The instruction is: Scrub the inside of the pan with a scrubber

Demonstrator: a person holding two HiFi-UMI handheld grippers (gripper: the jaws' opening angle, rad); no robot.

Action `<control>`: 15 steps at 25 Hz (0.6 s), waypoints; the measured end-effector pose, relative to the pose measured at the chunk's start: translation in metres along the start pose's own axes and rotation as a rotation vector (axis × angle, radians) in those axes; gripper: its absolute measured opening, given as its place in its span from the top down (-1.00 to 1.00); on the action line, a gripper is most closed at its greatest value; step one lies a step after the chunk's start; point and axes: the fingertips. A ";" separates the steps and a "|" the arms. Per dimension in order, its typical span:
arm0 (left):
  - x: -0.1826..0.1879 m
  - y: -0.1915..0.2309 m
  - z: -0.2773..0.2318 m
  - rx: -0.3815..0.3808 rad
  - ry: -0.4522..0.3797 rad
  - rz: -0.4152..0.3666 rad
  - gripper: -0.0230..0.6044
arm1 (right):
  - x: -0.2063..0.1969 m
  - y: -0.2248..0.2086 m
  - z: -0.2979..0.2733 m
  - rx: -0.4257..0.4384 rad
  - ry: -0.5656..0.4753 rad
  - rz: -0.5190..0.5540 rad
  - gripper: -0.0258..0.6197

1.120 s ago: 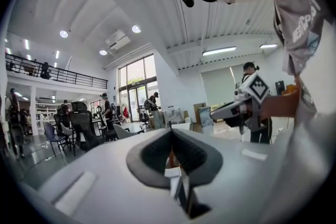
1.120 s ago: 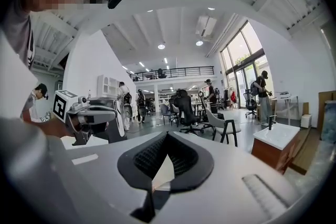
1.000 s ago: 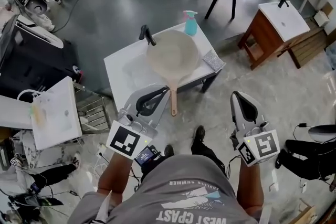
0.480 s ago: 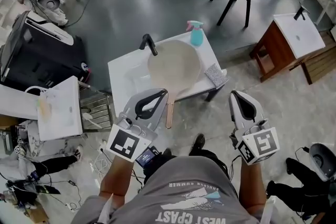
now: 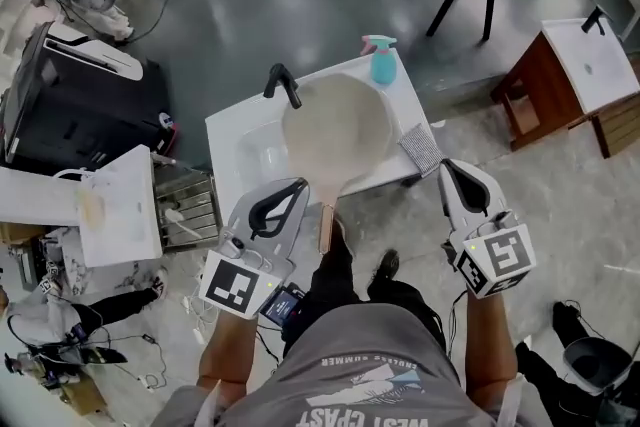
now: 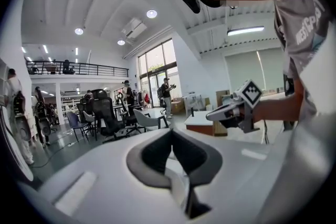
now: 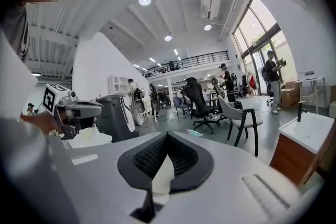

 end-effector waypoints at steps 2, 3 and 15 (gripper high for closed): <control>-0.011 0.009 -0.008 -0.014 0.003 0.011 0.92 | -0.011 -0.004 -0.013 -0.012 0.023 0.009 0.91; -0.017 0.014 -0.012 -0.025 0.005 0.016 0.92 | -0.017 -0.006 -0.019 -0.021 0.035 0.012 0.91; -0.082 0.067 -0.059 -0.102 0.051 0.095 0.92 | -0.113 -0.044 -0.088 -0.108 0.225 0.016 0.91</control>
Point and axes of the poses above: the fingertips, and each gripper's own axes: z backward along the fingers, y to its left, x out of its top, and after that the axes turned 8 degrees about -y, right-handed
